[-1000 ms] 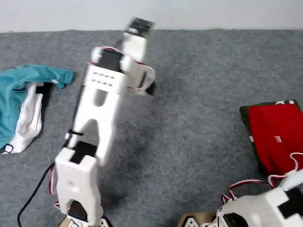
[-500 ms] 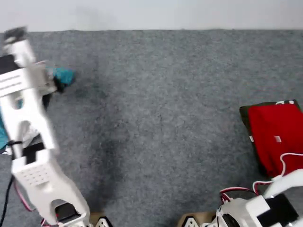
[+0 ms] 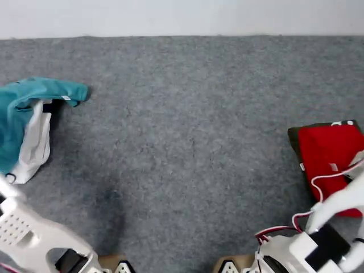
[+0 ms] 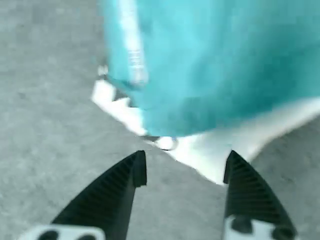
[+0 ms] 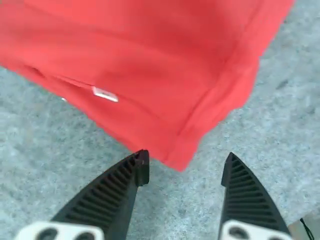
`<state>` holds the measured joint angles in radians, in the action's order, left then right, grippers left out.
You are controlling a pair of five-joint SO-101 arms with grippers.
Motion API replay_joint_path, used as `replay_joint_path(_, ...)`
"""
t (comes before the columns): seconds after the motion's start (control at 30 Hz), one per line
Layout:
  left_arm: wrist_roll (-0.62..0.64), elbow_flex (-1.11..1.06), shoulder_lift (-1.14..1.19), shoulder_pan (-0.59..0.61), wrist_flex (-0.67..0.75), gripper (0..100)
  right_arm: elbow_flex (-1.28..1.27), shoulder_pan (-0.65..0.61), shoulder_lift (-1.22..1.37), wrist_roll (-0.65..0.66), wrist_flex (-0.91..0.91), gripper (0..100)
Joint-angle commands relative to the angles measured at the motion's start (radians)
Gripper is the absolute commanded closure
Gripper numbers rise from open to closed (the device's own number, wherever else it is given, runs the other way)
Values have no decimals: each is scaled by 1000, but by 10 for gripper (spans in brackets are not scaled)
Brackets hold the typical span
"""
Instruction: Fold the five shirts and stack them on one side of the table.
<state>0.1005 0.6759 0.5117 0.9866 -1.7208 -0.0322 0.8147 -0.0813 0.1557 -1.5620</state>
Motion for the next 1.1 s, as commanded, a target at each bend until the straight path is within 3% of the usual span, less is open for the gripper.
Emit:
replay_joint_path(0.0, -5, 13, -32, 64, 101, 746, 5, -35, -44, 14, -7, 757)
replay_joint_path(0.23, -2, 10, 147, 20, 422, 746, 5, -85, -45, 14, -12, 757)
replay_joint_path(0.4, -9, 15, 341, -98, 457, 756, 5, -87, -45, 14, -13, 757)
replay_joint_path(0.47, -11, 15, 376, -144, 453, 803, 5, -87, -45, 14, -15, 757)
replay_joint_path(0.6, -11, 15, 374, -224, 453, 995, 5, -87, -45, 14, -15, 757)
replay_joint_path(0.7, -9, 22, 302, -302, 354, 988, 5, -88, -45, 14, -15, 757)
replay_joint_path(0.83, -11, 124, 146, -466, 120, 987, 5, -90, -45, 14, -15, 757)
replay_joint_path(0.93, -11, 228, 44, -657, -31, 987, 5, -90, -45, 14, -15, 757)
replay_joint_path(1.07, -9, 237, -63, -996, -32, 987, 5, -90, -45, 14, -15, 757)
